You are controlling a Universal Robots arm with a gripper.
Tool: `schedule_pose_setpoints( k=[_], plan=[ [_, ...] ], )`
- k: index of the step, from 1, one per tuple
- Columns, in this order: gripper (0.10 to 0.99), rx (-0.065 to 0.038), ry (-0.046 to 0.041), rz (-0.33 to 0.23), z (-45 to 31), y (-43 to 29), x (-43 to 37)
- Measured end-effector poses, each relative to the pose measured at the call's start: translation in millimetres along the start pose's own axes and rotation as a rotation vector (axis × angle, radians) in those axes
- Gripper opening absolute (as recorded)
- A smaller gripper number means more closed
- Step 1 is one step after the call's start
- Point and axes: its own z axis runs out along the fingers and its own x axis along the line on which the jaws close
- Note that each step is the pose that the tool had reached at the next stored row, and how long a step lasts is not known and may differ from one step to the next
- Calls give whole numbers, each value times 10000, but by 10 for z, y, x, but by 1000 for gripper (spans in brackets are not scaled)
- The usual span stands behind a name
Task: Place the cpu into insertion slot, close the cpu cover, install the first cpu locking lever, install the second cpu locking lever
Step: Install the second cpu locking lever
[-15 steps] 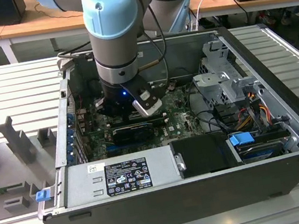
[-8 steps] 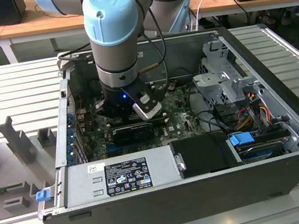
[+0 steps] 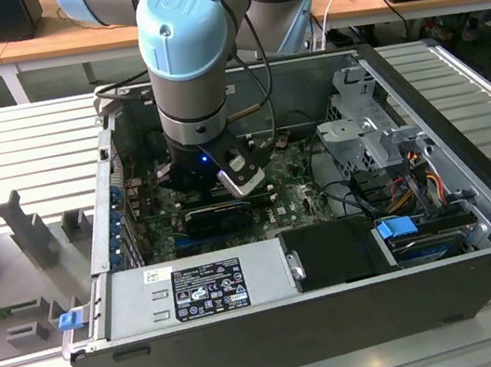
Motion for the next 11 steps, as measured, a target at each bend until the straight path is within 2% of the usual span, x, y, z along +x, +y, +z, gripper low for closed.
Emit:
schedule_pose_setpoints(
  k=[7,11],
  plan=[
    [106,-136,-13,-3,34,41,7],
    [106,-183,-17,-2,46,52,54]
  ],
)
